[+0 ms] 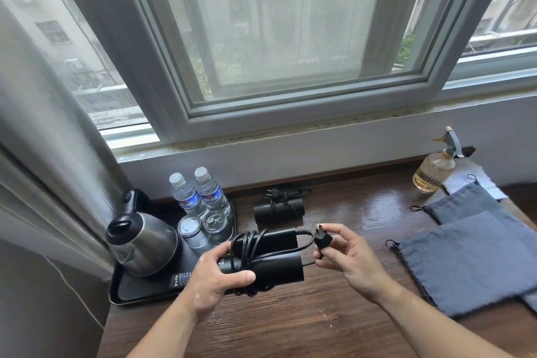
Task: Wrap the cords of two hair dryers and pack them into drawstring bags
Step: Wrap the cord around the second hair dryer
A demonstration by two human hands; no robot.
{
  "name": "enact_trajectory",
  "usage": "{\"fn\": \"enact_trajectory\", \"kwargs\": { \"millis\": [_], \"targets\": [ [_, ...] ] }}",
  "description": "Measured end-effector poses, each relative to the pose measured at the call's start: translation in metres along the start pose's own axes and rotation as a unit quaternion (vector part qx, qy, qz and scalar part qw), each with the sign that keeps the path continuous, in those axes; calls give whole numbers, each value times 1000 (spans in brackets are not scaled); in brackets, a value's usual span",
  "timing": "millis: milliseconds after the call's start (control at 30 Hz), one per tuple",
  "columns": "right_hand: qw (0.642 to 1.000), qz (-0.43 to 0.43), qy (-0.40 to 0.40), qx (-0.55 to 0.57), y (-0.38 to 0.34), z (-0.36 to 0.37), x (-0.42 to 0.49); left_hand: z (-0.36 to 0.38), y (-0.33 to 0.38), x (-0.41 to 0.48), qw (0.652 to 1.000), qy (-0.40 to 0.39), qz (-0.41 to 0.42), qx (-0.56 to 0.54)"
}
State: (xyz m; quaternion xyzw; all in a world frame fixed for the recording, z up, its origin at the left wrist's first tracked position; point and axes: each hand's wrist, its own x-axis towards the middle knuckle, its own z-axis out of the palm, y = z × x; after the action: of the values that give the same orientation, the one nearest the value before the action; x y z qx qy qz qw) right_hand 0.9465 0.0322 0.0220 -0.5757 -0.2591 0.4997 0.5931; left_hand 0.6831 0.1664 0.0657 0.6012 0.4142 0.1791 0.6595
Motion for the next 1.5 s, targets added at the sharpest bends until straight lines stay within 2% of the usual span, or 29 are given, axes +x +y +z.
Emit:
{"fn": "enact_trajectory", "kwargs": {
  "millis": [300,467,933,1133,1267,1500],
  "targets": [
    [990,-29,-31,-131,3,3,-2,2,3,-2,1000,4,15,10],
    [977,-75,-31,-196,-1,7,-5,3,1,-3,999,-6,12,32],
    [989,-70,-2,-129,-13,15,-12,3,-4,0,997,-8,24,72],
    [973,-121,9,-197,-21,22,-21,6,-16,4,998,-12,-7,60],
    [965,-120,22,-231,-23,25,-21,10,-18,4,999,-15,-29,35],
    [953,-112,63,-275,-22,25,-20,13,-28,8,998,-9,-29,51]
  ]
}}
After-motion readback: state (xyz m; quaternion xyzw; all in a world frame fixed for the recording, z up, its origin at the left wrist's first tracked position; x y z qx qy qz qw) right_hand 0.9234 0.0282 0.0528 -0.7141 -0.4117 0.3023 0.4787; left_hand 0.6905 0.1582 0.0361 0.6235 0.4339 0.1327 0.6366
